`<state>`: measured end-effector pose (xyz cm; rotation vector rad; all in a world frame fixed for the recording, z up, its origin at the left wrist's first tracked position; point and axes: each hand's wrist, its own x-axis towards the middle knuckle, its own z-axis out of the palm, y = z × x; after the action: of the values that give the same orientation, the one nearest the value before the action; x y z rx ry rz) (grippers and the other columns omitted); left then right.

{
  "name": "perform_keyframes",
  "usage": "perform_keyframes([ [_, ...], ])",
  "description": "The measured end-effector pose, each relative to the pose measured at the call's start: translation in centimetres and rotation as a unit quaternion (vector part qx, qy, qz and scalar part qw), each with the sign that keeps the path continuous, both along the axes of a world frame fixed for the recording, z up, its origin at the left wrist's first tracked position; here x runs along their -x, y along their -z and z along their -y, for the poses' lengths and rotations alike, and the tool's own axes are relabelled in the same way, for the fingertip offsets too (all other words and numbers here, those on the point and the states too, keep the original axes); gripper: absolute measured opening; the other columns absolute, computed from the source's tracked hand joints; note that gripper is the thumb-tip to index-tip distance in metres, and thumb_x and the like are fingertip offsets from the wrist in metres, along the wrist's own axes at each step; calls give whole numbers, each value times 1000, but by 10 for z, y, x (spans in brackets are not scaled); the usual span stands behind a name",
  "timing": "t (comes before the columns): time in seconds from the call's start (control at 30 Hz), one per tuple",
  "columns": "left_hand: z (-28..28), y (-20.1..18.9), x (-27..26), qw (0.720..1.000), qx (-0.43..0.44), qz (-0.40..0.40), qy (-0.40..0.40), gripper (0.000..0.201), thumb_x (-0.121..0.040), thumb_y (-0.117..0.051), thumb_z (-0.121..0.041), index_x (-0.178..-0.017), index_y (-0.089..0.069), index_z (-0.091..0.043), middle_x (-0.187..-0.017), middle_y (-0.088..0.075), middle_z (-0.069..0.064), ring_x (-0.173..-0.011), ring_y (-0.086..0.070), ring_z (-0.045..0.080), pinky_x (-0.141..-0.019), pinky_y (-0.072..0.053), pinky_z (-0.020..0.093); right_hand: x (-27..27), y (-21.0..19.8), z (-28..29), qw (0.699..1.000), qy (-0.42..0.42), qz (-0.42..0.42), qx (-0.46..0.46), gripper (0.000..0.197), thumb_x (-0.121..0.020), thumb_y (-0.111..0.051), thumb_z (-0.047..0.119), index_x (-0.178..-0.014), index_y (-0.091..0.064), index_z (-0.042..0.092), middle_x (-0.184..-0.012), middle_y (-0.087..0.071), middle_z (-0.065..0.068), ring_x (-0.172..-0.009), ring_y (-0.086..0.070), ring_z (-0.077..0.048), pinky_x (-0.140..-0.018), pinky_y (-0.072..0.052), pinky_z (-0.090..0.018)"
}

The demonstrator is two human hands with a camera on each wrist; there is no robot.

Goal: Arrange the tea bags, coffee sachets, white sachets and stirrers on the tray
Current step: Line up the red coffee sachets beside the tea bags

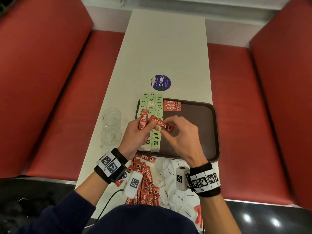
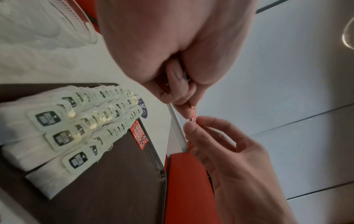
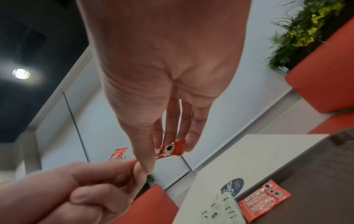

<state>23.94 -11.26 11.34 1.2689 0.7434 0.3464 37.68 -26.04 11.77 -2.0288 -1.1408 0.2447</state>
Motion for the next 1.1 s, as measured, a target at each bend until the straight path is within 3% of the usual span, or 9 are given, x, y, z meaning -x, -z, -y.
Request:
perform_keyframes([
  [0.07,0,3,0,1000,14,-6,-1,18,-108,-67,-26,-107,-75,-10,-97,-76,10,-52,-36,10,-45,-28,20,-2,6,4,1000,13,24,-1,28,-94,-86,28,-118,-74,22,-109,-72,8,-98,-67,-6,-87,-60,-32],
  [0.17,0,6,-2,1000,26,-12,3,19,-108,-67,-27,-108,-76,-10,-99,-77,11,-53,-37,9,-45,-29,19,-5,10,7,999,16,43,14,31,-97,-83,30,-126,-74,21,-114,-74,6,-104,-69,-10,-91,-61,-35],
  [0.27,1,10,-4,999,31,-28,0,20,-108,-66,-28,-113,-75,-11,-100,-78,8,-54,-41,8,-46,-31,18,-13,15,4,998,8,51,27,28,-97,-79,31,-123,-77,21,-115,-76,5,-105,-70,-12,-91,-62,-37],
  [0.5,-4,22,5,997,34,-61,-19,26,-102,-73,-34,-107,-71,-8,-83,-65,1,-60,-42,11,-49,-33,23,-95,60,-14,989,57,35,130,23,-95,-81,26,-117,-76,24,-111,-73,3,-97,-68,-15,-94,-61,-44],
  [0.67,-4,23,10,996,45,-76,-7,38,-103,-72,-40,-109,-62,-4,-79,-51,3,-62,-39,12,-52,-34,21,-142,93,-45,970,67,11,232,27,-93,-82,25,-119,-76,25,-115,-72,-2,-104,-70,-25,-98,-59,-46],
  [0.83,-7,24,16,995,58,-81,8,24,-103,-72,-37,-107,-62,-15,-84,-44,8,-62,-37,12,-51,-29,24,-156,111,-71,965,48,27,256,27,-91,-81,24,-117,-77,26,-116,-68,-4,-111,-65,-27,-98,-56,-44],
  [0.97,-9,30,23,994,54,-95,2,29,-103,-72,-38,-113,-65,-12,-78,-46,2,-62,-39,11,-51,-31,23,-160,118,-79,967,48,2,251,25,-88,-84,24,-112,-78,27,-114,-69,-3,-108,-67,-26,-95,-58,-43],
  [1.1,-11,33,27,994,61,-94,-5,19,-103,-72,-37,-108,-67,-19,-75,-47,-3,-61,-39,10,-50,-32,22,-161,120,-81,968,50,-16,245,26,-86,-86,26,-112,-80,26,-113,-73,-2,-104,-70,-22,-90,-58,-38],
])
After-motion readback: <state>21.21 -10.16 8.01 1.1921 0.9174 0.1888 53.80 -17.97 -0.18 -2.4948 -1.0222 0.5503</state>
